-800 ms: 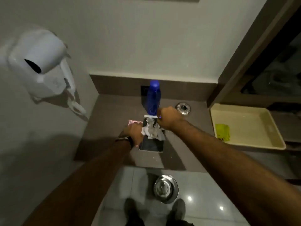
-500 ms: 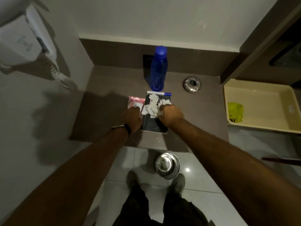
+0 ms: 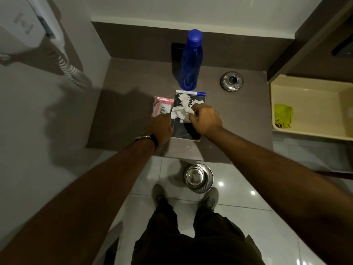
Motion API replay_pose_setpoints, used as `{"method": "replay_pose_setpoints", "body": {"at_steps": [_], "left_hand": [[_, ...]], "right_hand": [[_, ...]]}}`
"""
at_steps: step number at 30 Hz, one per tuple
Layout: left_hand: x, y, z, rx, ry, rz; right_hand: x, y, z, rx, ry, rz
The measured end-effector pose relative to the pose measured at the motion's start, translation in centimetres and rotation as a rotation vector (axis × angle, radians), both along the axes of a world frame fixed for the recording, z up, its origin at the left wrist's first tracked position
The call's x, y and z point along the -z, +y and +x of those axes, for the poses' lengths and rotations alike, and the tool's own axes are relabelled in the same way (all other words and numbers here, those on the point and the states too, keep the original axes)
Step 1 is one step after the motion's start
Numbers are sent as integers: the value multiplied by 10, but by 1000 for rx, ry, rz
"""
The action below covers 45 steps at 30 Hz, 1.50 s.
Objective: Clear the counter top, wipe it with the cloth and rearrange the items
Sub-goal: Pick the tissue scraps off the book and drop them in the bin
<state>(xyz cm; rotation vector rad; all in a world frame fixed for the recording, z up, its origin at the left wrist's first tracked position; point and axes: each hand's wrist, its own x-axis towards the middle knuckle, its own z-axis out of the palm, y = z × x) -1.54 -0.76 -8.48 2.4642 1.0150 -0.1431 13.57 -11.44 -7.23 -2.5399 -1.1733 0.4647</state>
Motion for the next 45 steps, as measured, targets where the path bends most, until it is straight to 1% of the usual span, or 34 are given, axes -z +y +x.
{"method": "replay_pose_setpoints", "body": {"at_steps": [2, 5, 7, 9, 12, 14, 16, 21, 24, 26, 30, 34, 37, 40, 42, 45], "left_hand": [[-2, -2, -9, 12, 13, -17], [-2, -4, -22, -28, 3, -31], [-5, -7, -28, -55, 2, -51], [-10, -9, -31, -73, -2, -67], [-15, -8, -35, -63, 8, -83], [-18, -9, -34, -48, 36, -84], [-20, -10, -31, -61, 23, -98], [-30, -9, -21, -30, 86, -34], [-34, -12, -18, -10, 105, -11], [-36, -15, -17, -13, 114, -9], [-40, -6, -17, -12, 120, 24], [-42, 3, -27, -23, 164, 43], [-44, 11, -34, -40, 200, 62], [-38, 17, -43, -53, 151, 42], [-35, 22, -49, -48, 119, 30], [-31, 26, -56, -58, 106, -2]], "right_hand": [[-19, -21, -4, 14, 55, 102], [-47, -74, -16, 30, 131, 261], [-58, -119, -29, 61, 178, 299], [-55, -163, -46, 92, 209, 259], [-26, -212, -71, 121, 192, 91], [-2, -230, -82, 150, 185, -14], [21, -236, -86, 162, 188, -95], [51, -222, -88, 159, 241, -268], [55, -218, -90, 93, 173, -407], [52, -219, -94, 66, 149, -433], [36, -225, -102, 9, 127, -339], [7, -221, -95, 31, 153, -178], [-19, -193, -78, 51, 123, -27], [-39, -144, -56, 13, 80, 90], [-45, -108, -41, -3, 86, 83], [-42, -60, -27, 24, 90, -3]]}}
